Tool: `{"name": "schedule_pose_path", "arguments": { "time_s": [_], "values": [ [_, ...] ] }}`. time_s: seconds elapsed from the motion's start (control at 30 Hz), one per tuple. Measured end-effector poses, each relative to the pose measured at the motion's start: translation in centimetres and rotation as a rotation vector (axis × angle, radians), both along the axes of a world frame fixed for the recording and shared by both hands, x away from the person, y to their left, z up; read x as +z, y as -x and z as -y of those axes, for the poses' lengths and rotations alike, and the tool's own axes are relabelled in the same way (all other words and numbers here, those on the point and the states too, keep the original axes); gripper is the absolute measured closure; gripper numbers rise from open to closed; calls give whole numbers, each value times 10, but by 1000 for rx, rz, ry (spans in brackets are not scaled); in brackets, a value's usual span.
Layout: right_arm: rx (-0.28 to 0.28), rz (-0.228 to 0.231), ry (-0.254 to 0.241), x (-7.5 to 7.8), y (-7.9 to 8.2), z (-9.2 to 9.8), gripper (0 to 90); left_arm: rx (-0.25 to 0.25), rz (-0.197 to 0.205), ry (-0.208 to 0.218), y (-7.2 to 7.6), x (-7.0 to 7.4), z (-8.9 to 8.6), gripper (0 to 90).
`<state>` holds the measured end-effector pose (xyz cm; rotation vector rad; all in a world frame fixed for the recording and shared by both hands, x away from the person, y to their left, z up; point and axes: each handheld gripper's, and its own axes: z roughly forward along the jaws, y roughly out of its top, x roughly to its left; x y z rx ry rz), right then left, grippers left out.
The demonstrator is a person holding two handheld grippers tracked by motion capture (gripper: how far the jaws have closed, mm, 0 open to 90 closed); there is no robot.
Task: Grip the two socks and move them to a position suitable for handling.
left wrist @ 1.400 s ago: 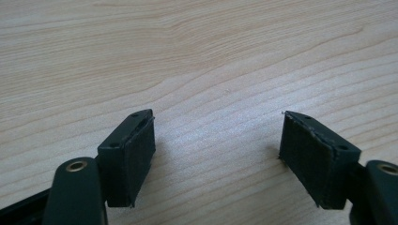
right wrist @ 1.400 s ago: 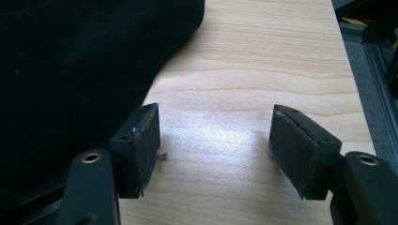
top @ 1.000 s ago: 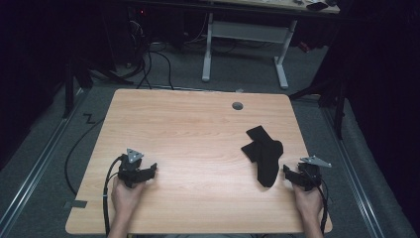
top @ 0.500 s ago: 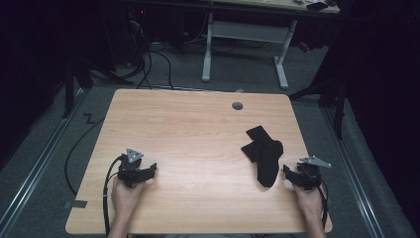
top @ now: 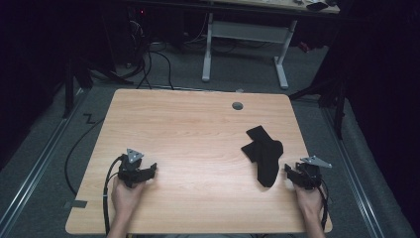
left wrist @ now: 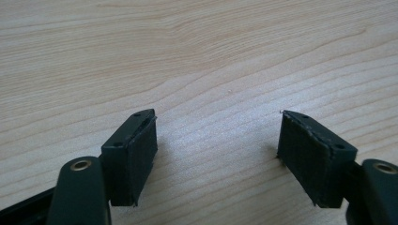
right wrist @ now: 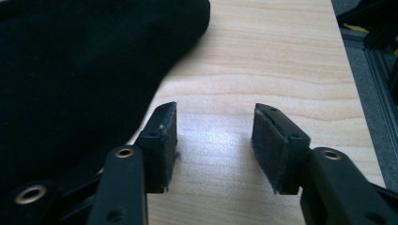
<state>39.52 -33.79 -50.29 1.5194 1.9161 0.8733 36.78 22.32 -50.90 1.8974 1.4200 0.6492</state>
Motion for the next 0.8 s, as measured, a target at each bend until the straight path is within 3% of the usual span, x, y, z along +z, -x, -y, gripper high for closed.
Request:
{"name": "schedule_pose_path", "arguments": {
  "time_s": [0.13, 0.4, 0.8],
  "values": [
    [18, 34, -7, 7, 2, -1, 555, 1, 0, 0, 0, 0, 0, 289],
    [66, 59, -26, 20, 0, -10, 579, 1, -1, -1, 0, 0, 0, 286],
    [140, 63, 2, 32, -15, -39, 577, 2, -1, -3, 0, 0, 0, 284]
  ]
}}
